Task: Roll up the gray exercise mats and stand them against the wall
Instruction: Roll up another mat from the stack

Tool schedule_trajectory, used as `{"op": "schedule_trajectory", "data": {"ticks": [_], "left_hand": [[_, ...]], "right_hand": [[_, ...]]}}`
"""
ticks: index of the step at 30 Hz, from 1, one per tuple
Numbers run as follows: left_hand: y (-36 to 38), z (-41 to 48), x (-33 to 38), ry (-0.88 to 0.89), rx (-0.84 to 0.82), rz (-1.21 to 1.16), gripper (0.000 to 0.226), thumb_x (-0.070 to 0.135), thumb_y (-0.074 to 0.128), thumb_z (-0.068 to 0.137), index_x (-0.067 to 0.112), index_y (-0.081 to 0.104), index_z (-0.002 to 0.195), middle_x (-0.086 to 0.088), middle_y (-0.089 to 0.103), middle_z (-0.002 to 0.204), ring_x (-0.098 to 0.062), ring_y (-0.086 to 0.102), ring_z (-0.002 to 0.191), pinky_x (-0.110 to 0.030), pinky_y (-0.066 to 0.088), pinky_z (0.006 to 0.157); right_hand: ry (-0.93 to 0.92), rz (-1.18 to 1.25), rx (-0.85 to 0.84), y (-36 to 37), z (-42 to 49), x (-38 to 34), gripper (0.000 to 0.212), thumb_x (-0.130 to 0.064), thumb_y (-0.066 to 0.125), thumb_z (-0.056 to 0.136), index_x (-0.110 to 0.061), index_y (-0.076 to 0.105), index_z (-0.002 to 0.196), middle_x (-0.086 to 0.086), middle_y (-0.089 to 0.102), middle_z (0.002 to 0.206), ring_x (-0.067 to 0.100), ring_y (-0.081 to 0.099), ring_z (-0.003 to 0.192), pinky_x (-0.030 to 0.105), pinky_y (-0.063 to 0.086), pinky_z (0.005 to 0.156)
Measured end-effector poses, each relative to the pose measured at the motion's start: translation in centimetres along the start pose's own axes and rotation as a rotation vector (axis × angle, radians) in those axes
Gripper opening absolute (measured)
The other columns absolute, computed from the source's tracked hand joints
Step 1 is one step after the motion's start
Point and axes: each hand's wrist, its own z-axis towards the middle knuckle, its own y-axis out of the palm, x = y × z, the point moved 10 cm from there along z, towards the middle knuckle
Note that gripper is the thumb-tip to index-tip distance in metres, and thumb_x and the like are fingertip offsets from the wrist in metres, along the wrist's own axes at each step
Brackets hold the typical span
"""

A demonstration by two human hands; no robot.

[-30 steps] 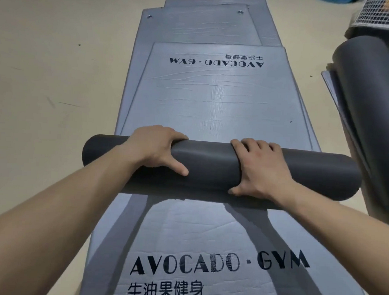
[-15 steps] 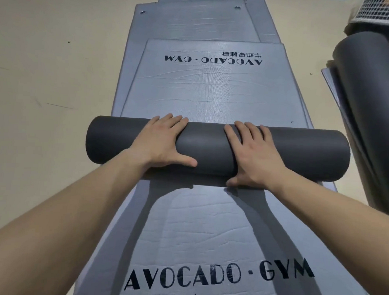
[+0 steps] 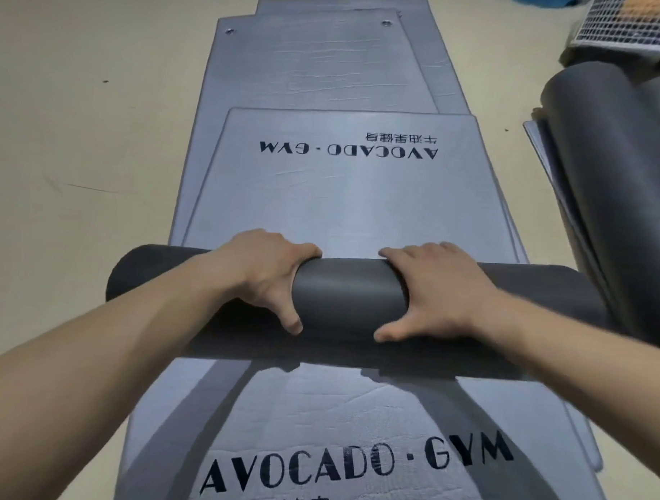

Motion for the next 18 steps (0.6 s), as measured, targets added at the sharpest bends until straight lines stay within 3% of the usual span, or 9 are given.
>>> {"op": "schedule_trajectory", "data": {"ticks": [3,5,6,10,12,14,18], "left_hand": [[0.2,0.1,-0.4,-0.009,-0.063,-0.152,0.107,0.075,0.086,0.049,0.045,0.042,0.142,0.016,0.063,0.114,-0.016,0.06,0.101,-0.03,0.042,0.082],[0.4,-0.1,-0.6,-0.017,-0.045,-0.204,0.107,0.078,0.084,0.052,0.043,0.042,0.144,0.017,0.062,0.122,-0.017,0.06,0.112,-0.032,0.044,0.088],[0.2,-0.5,-0.9,-0.04,0.023,-0.186,0.109,0.081,0.079,0.055,0.041,0.039,0.148,0.014,0.06,0.13,-0.019,0.058,0.118,-0.035,0.045,0.093],[-2.0,-4.3,-0.9,-0.091,0.584,0.089,0.115,0.093,0.05,0.064,0.02,0.038,0.152,-0.007,0.053,0.145,-0.034,0.053,0.129,-0.05,0.037,0.112],[-0.6,-4.3,-0.6,-0.107,0.573,0.196,0.126,0.093,0.055,0.061,0.019,0.025,0.159,-0.013,0.039,0.156,-0.04,0.04,0.141,-0.057,0.032,0.115],[0.3,-3.5,-1.2,-0.142,0.544,0.207,0.135,0.086,0.071,0.056,0.021,0.017,0.162,-0.013,0.032,0.161,-0.041,0.034,0.144,-0.059,0.029,0.116],[-1.6,-0.9,-3.1,-0.116,0.47,0.092,0.134,0.083,0.076,0.052,0.03,0.018,0.161,-0.003,0.037,0.159,-0.031,0.038,0.142,-0.05,0.028,0.116]], "right_hand": [[0.026,-0.181,0.237,1.5,-3.4,-1.1,0.137,-0.078,0.083,0.042,-0.013,0.035,0.152,0.014,0.047,0.145,0.039,0.049,0.129,0.059,0.039,0.106],[0.022,-0.192,0.26,1.7,-2.9,-0.7,0.132,-0.072,0.086,0.043,-0.014,0.036,0.15,0.014,0.049,0.14,0.039,0.052,0.123,0.056,0.042,0.103],[0.027,-0.182,0.239,1.1,-2.2,-0.3,0.126,-0.073,0.083,0.048,-0.018,0.034,0.151,0.011,0.05,0.14,0.037,0.053,0.122,0.053,0.042,0.103],[0.035,-0.031,0.012,-1.9,1.6,1.5,0.122,-0.08,0.079,0.05,-0.03,0.031,0.15,0.0,0.056,0.135,0.029,0.059,0.115,0.043,0.05,0.092],[0.041,0.081,-0.096,-2.8,3.5,2.6,0.123,-0.078,0.085,0.046,-0.034,0.035,0.15,-0.005,0.06,0.134,0.026,0.06,0.117,0.042,0.051,0.091],[0.027,0.069,-0.08,-2.8,4.7,2.7,0.128,-0.079,0.085,0.045,-0.034,0.034,0.153,-0.003,0.058,0.139,0.027,0.055,0.124,0.043,0.048,0.099],[0.085,-0.169,0.282,-1.6,3.1,1.2,0.145,-0.081,0.082,0.045,-0.019,0.021,0.16,0.016,0.038,0.155,0.039,0.036,0.14,0.059,0.024,0.118]]}}
